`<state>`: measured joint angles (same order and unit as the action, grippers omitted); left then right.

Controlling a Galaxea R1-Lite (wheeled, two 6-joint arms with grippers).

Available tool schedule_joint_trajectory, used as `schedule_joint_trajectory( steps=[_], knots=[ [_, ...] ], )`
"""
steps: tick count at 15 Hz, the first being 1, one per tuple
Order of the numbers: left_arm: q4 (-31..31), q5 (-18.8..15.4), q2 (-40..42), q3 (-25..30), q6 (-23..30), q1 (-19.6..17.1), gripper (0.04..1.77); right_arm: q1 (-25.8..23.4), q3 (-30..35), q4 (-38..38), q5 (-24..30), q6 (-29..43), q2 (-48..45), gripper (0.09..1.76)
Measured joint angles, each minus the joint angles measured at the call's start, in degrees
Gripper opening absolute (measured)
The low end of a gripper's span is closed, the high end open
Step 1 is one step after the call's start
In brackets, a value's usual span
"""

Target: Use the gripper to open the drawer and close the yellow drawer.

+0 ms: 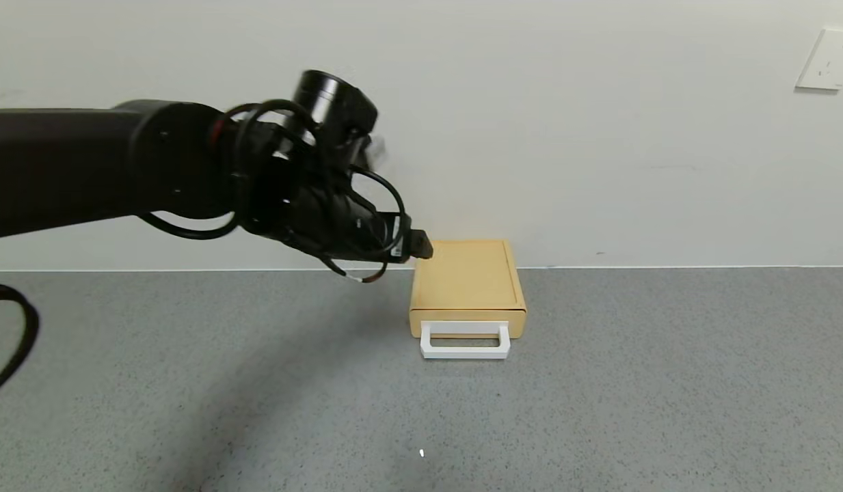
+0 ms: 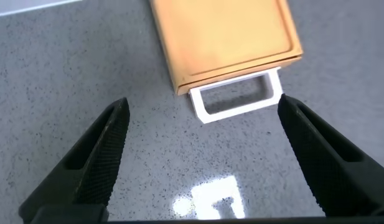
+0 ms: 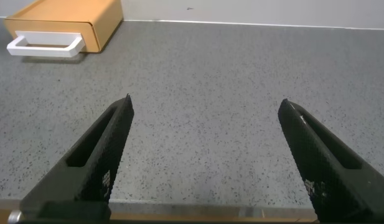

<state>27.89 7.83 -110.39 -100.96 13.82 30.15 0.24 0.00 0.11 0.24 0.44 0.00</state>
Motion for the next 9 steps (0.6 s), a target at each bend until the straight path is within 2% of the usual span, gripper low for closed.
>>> schedule_joint_trajectory(
  steps=[3, 6, 9],
  knots=[
    [-10.34, -7.73, 7.47, 10.23, -3.08, -5.84, 1.72, 0.0, 0.0, -0.01, 0.0, 0.0, 0.0, 1.71],
    [-22.97, -15.42, 15.76, 24.92, -8.18, -11.0, 1.72, -0.02, 0.0, 0.0, 0.0, -0.02, 0.0, 1.71],
    [-29.78, -18.21, 25.44, 37.85, -12.73, -13.99, 1.72, 0.0, 0.0, 0.0, -0.02, 0.0, 0.0, 1.71]
  ],
)
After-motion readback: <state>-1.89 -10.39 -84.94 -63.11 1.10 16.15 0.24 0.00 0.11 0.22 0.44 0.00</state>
